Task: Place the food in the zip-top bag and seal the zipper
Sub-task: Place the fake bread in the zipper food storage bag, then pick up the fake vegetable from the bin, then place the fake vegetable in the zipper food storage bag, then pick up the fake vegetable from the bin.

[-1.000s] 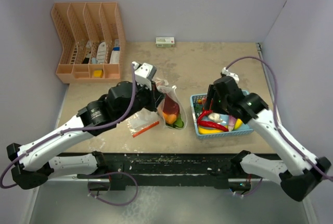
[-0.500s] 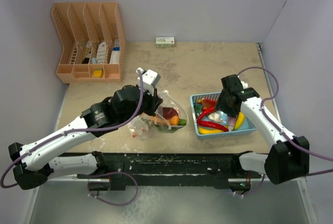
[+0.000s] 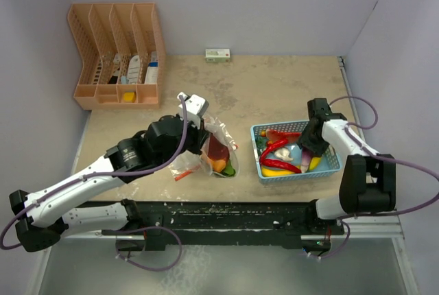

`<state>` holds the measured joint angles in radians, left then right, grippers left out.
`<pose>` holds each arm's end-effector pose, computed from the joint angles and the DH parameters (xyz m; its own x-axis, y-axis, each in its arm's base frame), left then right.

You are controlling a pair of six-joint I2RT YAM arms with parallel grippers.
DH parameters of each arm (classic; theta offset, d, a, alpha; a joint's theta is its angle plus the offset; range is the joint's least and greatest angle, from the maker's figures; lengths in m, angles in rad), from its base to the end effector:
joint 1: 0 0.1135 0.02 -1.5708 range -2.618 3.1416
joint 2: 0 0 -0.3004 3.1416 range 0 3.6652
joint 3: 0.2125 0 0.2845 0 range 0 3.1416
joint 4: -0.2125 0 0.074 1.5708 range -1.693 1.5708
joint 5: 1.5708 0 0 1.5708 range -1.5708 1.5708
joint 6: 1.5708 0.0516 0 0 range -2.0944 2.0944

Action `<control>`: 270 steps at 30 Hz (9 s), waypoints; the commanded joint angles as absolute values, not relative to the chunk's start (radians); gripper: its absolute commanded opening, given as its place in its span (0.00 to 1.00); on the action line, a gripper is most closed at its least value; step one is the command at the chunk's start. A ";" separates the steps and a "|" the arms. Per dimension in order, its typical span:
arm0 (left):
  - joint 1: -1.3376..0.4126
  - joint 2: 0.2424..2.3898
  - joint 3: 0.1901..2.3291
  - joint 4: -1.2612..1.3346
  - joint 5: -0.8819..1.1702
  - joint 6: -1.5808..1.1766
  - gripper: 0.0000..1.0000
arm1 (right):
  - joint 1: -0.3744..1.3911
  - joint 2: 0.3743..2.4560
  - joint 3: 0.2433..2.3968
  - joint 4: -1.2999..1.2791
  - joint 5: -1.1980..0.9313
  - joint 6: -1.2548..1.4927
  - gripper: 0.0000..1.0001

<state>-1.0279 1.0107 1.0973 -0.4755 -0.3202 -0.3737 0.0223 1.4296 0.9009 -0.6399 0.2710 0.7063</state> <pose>0.1410 -0.2023 0.4052 -0.4241 0.0322 -0.9050 0.5450 0.8072 -0.2267 0.2968 -0.0072 0.2086 -0.6458 0.6111 -0.4577 0.6604 0.7479 0.0667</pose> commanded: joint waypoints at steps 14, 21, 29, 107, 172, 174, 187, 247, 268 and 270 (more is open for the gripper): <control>-1.020 0.996 1.089 -0.389 -0.346 -0.345 0.00 | -0.007 1.499 0.874 -0.542 0.283 0.635 0.24; -1.019 0.996 1.092 -0.394 -0.344 -0.359 0.00 | -0.006 1.354 0.902 -0.602 0.287 0.637 0.05; -1.016 1.040 1.111 -0.382 -0.348 -0.367 0.00 | -0.001 1.125 0.937 -0.570 0.151 0.548 0.00; -0.951 1.275 1.108 -0.058 -0.082 -0.380 0.00 | 0.602 1.305 1.189 -0.652 -0.299 0.487 0.00; -0.950 1.166 1.094 -0.181 -0.212 -0.465 0.00 | 0.424 1.329 0.968 -0.756 0.111 0.580 0.72; -0.949 1.161 1.094 -0.193 -0.212 -0.462 0.00 | 0.420 1.387 0.972 -0.737 0.123 0.582 0.72; -0.945 1.097 1.054 -0.223 -0.240 -0.461 0.00 | 0.414 1.498 0.974 -0.678 0.235 0.629 0.31; -0.941 1.055 0.999 -0.229 -0.244 -0.504 0.00 | 0.132 1.125 0.991 -0.822 0.056 0.616 0.00; -0.940 1.223 1.041 -0.136 -0.227 -0.522 0.00 | 0.459 0.979 1.124 -0.606 -0.279 0.630 0.00; -0.940 1.226 1.046 -0.139 -0.229 -0.522 0.00 | 0.479 0.981 1.124 -0.608 -0.274 0.627 0.00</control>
<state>-0.9436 1.2293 0.9848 -0.2016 -0.2279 -0.5133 0.4427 0.9936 1.1011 -0.6746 -0.2550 0.6022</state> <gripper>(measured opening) 0.003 0.028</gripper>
